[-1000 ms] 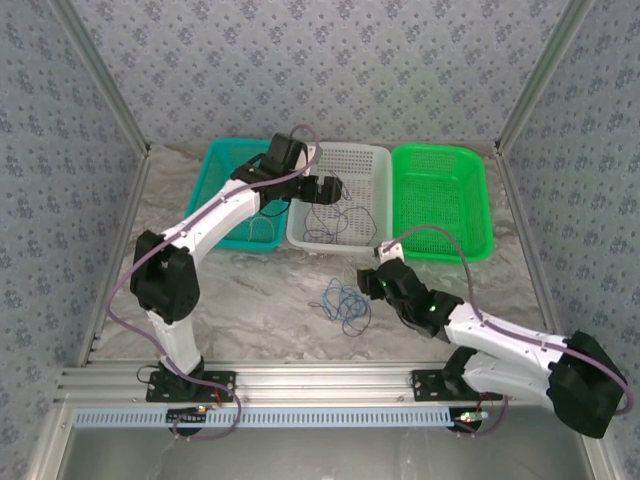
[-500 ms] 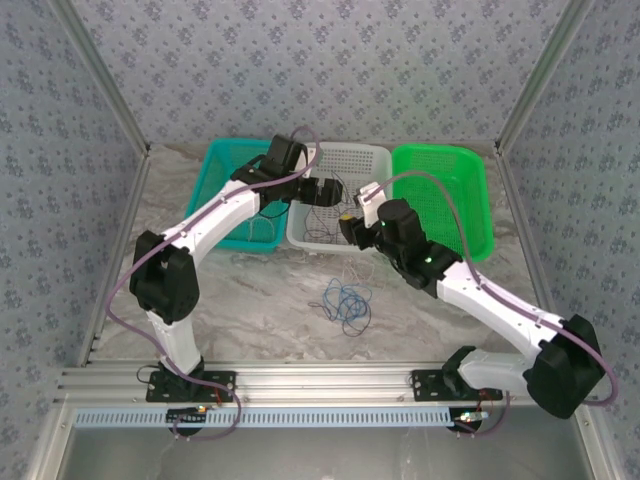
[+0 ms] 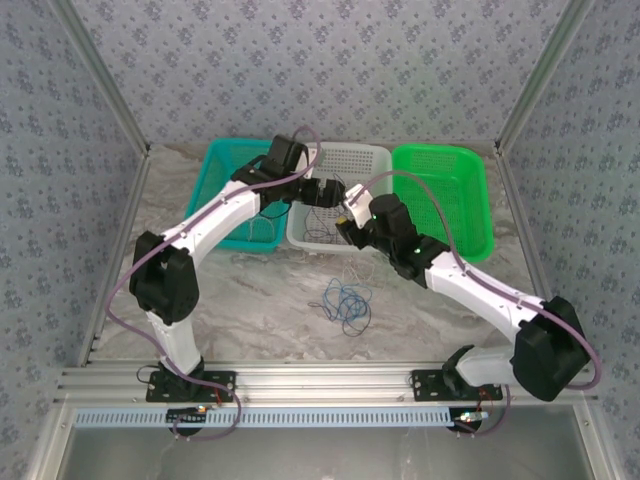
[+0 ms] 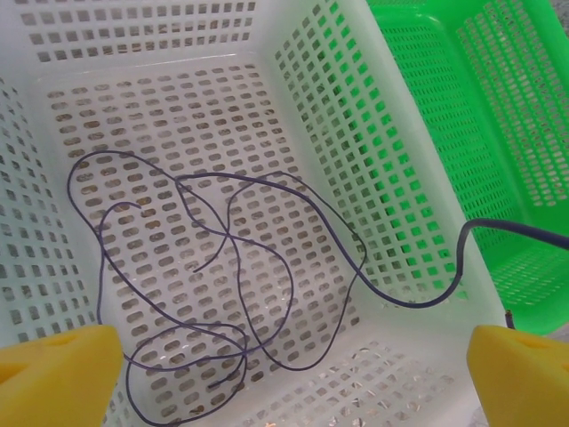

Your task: Untangle the cables

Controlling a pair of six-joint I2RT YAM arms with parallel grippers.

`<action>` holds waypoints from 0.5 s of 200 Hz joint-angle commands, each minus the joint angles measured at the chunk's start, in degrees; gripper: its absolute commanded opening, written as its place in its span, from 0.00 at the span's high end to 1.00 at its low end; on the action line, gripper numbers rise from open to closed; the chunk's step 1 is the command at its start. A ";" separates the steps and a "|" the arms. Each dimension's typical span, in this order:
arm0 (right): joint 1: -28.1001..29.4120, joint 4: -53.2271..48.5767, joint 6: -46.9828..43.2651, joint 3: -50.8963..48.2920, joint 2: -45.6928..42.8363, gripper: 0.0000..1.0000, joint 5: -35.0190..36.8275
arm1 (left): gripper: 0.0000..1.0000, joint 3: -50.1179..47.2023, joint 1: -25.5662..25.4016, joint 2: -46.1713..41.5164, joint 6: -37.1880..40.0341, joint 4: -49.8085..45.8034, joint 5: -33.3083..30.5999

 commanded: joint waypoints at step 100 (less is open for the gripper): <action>-2.28 -2.96 -5.10 4.66 -0.51 1.00 -4.41 | 0.01 -2.12 -0.78 -4.19 1.52 -1.90 1.30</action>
